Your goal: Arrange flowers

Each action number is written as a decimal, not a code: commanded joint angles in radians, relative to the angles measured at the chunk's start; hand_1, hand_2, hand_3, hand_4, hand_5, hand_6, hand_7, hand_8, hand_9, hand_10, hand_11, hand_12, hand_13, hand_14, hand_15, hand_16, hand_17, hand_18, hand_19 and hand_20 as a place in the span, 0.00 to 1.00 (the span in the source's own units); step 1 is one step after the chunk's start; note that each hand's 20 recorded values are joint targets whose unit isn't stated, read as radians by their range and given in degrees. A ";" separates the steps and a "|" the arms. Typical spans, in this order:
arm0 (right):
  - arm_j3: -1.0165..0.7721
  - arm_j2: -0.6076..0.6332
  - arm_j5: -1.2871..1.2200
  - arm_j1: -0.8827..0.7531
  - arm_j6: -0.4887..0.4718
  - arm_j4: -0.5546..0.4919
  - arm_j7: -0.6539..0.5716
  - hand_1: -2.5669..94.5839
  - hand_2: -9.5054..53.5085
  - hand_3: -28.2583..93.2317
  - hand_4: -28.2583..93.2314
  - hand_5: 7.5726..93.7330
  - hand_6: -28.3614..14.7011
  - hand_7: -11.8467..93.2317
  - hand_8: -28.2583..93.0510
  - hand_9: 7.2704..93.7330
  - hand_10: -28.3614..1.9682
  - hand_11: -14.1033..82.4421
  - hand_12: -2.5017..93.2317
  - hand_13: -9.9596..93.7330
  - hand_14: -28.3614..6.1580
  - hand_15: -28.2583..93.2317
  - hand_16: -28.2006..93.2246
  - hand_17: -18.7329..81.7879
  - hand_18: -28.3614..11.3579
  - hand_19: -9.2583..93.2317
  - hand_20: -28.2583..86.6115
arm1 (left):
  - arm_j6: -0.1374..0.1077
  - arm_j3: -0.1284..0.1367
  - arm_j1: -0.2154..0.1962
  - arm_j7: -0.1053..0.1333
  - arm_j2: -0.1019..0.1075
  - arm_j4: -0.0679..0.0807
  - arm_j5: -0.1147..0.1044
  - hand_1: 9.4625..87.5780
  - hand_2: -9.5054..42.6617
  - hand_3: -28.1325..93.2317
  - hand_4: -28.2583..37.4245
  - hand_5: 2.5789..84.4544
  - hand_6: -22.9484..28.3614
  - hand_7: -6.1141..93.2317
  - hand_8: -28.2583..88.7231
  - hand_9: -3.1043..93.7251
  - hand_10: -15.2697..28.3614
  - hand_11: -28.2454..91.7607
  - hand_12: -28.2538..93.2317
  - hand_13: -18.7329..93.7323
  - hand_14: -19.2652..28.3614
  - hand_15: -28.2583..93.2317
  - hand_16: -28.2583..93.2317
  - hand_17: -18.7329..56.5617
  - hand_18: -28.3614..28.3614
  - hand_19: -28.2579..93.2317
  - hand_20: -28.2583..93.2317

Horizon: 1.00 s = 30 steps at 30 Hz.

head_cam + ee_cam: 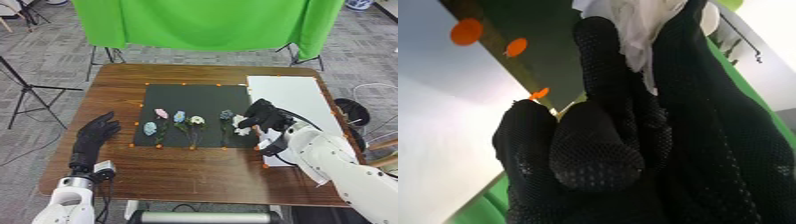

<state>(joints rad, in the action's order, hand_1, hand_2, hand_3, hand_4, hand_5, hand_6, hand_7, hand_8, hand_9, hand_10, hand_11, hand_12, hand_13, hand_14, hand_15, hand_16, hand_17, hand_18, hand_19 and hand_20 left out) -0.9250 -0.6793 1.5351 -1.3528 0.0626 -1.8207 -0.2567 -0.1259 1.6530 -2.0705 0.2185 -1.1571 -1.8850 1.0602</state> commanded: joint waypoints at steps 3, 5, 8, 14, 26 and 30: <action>-0.011 0.016 0.094 -0.023 0.008 -0.010 0.008 0.59 0.00 0.75 0.08 0.78 0.75 0.37 0.25 0.86 0.61 0.23 0.39 0.93 0.78 0.83 0.48 0.81 0.34 1.00 0.85 | 0.019 -0.007 -0.013 -0.020 0.000 0.011 -0.004 0.20 0.06 0.82 0.07 0.50 0.48 0.22 0.17 0.52 0.63 0.40 0.32 0.50 0.75 0.45 0.24 0.30 0.77 0.36 0.40; -0.013 0.015 0.088 -0.024 -0.002 -0.011 0.007 0.58 0.00 0.74 0.08 0.77 0.75 0.37 0.25 0.84 0.60 0.25 0.37 0.93 0.78 0.83 0.47 0.81 0.34 1.00 0.85 | 0.019 -0.007 -0.013 -0.021 0.000 0.011 -0.002 0.20 0.06 0.82 0.07 0.51 0.48 0.22 0.17 0.52 0.63 0.40 0.32 0.50 0.76 0.44 0.24 0.30 0.77 0.36 0.40; -0.016 0.015 0.073 -0.030 -0.001 -0.015 0.010 0.57 0.00 0.74 0.08 0.76 0.76 0.37 0.25 0.82 0.58 0.29 0.34 0.93 0.78 0.83 0.47 0.80 0.34 1.00 0.84 | 0.020 -0.005 -0.015 -0.019 0.001 0.010 -0.002 0.20 0.06 0.82 0.07 0.51 0.48 0.22 0.17 0.52 0.63 0.40 0.32 0.50 0.76 0.45 0.24 0.30 0.77 0.36 0.40; -0.017 0.013 0.060 -0.026 -0.028 -0.021 0.016 0.54 0.00 0.74 0.08 0.73 0.75 0.37 0.25 0.78 0.55 0.34 0.26 0.92 0.77 0.83 0.47 0.80 0.33 1.00 0.84 | 0.020 -0.004 -0.017 -0.018 0.002 0.008 -0.003 0.20 0.06 0.82 0.07 0.51 0.48 0.22 0.17 0.52 0.63 0.40 0.32 0.50 0.76 0.45 0.24 0.30 0.77 0.36 0.40; -0.028 0.023 0.098 -0.011 -0.089 -0.025 0.008 0.40 0.00 0.81 0.07 0.59 0.80 0.29 0.13 0.65 0.49 0.29 0.23 0.90 0.74 0.81 0.47 0.77 0.31 1.00 0.81 | 0.018 -0.008 -0.002 -0.012 0.003 0.015 -0.002 0.20 0.06 0.82 0.07 0.51 0.48 0.22 0.17 0.52 0.63 0.40 0.32 0.50 0.76 0.45 0.24 0.30 0.77 0.36 0.40; -0.025 0.025 0.107 -0.005 -0.081 -0.024 0.011 0.40 0.00 0.81 0.07 0.58 0.80 0.29 0.14 0.64 0.50 0.29 0.23 0.90 0.74 0.81 0.47 0.76 0.30 1.00 0.81 | 0.018 -0.008 -0.003 -0.009 0.003 0.015 -0.001 0.20 0.05 0.82 0.07 0.51 0.48 0.22 0.17 0.52 0.63 0.40 0.32 0.50 0.76 0.44 0.24 0.30 0.77 0.36 0.40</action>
<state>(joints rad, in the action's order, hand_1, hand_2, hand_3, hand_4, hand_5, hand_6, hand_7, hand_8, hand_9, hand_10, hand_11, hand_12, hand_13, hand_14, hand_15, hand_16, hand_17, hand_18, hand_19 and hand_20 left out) -0.9514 -0.6676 1.6082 -1.3728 -0.0319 -1.8408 -0.2506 -0.1190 1.6530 -2.0661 0.2164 -1.1527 -1.8822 1.0608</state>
